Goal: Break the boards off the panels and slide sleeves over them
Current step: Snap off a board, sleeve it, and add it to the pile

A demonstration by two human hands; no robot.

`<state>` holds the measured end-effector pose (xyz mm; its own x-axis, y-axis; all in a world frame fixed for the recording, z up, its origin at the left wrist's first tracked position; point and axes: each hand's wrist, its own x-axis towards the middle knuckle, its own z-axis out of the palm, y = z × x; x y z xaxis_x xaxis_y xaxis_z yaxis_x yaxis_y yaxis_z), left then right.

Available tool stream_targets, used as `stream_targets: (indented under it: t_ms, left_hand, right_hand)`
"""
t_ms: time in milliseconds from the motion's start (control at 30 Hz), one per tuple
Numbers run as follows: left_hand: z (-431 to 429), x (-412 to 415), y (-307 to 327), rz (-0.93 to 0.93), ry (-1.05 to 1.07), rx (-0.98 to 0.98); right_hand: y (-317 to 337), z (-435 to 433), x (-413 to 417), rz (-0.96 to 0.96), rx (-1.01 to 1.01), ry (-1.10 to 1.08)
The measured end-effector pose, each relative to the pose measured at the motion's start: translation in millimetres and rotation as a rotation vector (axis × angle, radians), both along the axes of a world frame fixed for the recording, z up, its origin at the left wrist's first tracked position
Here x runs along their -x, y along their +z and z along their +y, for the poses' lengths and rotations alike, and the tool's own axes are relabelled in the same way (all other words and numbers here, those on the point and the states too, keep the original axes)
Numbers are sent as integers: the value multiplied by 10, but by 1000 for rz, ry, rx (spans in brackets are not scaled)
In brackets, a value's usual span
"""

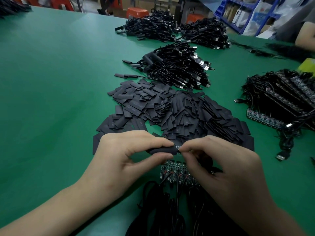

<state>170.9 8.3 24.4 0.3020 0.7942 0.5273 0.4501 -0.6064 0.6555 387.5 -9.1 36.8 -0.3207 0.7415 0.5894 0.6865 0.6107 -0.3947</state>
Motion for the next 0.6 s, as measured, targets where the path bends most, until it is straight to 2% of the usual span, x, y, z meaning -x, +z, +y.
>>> stream_targets:
  t_ms: [233, 467, 600]
  left_hand:
    - [-18, -27, -4, -27, 13, 31]
    - [9, -41, -41, -83, 36, 218]
    - [5, -50, -37, -122, 11, 247]
  right_hand:
    - [-13, 9, 11, 45, 93, 33]
    - [-16, -1, 31, 82, 98, 49]
    - [8, 4, -7, 80, 100, 28]
